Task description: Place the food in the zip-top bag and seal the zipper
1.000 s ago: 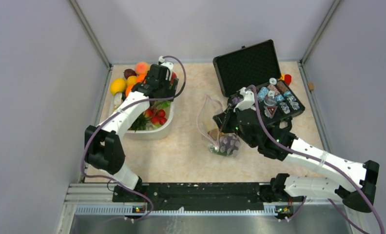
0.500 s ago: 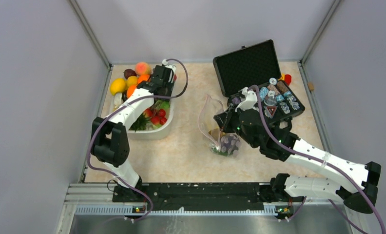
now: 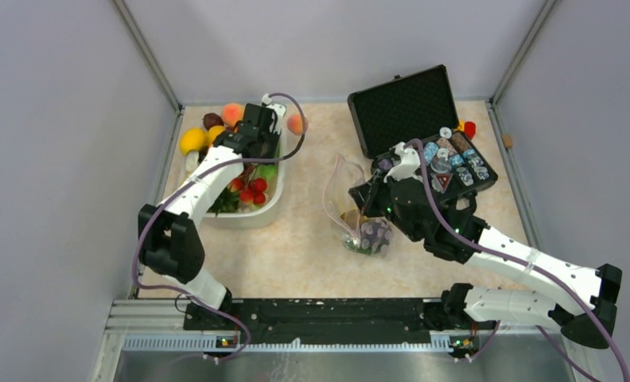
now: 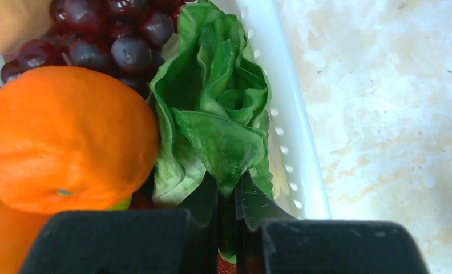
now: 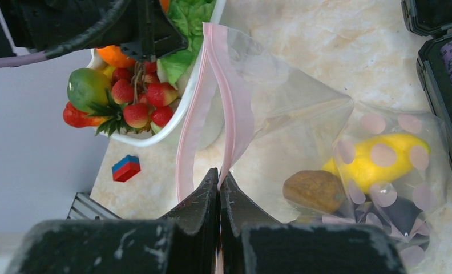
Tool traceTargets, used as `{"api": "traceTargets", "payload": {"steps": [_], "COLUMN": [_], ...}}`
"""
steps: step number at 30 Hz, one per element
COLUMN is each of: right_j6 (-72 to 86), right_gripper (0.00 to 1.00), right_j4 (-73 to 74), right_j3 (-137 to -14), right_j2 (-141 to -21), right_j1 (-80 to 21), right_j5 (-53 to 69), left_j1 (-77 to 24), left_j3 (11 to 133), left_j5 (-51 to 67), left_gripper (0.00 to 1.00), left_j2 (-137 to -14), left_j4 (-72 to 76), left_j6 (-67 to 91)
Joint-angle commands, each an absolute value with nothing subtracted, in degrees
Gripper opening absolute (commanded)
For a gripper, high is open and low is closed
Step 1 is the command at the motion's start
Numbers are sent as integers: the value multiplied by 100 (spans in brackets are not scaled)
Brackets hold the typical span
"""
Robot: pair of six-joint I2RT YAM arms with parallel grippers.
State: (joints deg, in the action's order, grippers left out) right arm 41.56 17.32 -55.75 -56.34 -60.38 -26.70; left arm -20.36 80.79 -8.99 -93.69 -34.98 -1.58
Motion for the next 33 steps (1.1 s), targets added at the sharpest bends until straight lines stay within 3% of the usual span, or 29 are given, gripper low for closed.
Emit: {"api": "traceTargets", "payload": {"steps": [1, 15, 24, 25, 27, 28, 33], "right_j6": [4113, 4140, 4140, 4129, 4098, 4096, 4073], "right_gripper": [0, 0, 0, 0, 0, 0, 0], "right_j4": [1440, 1452, 1475, 1476, 1567, 1602, 1639], "right_j3": [-5544, -5563, -5532, -5536, -5565, -5578, -5556], "right_j2": [-5566, -5662, -5620, -5612, -5583, -5563, -5484], "right_j1": [-6113, -6110, -6109, -6108, -6109, -6112, -6112], "right_j5": [-2675, -2689, -2764, -2765, -2889, -2936, -3057], "left_j1": [-2069, -2067, -2071, -2073, -2069, -2071, -2074], "left_j3": [8156, 7651, 7454, 7478, 7589, 7617, 7551], "left_j5": [-591, 765, 604, 512, 134, 62, 404], "left_gripper": [0, 0, 0, 3, 41, 52, 70], "left_j2": [-8666, -7508, -7431, -7488, -7645, -7720, -7712], "left_j4": [-3762, -2826, -2505, -2544, -2726, -2787, -2662], "left_j6": [-79, -16, 146, 146, 213, 203, 328]}}
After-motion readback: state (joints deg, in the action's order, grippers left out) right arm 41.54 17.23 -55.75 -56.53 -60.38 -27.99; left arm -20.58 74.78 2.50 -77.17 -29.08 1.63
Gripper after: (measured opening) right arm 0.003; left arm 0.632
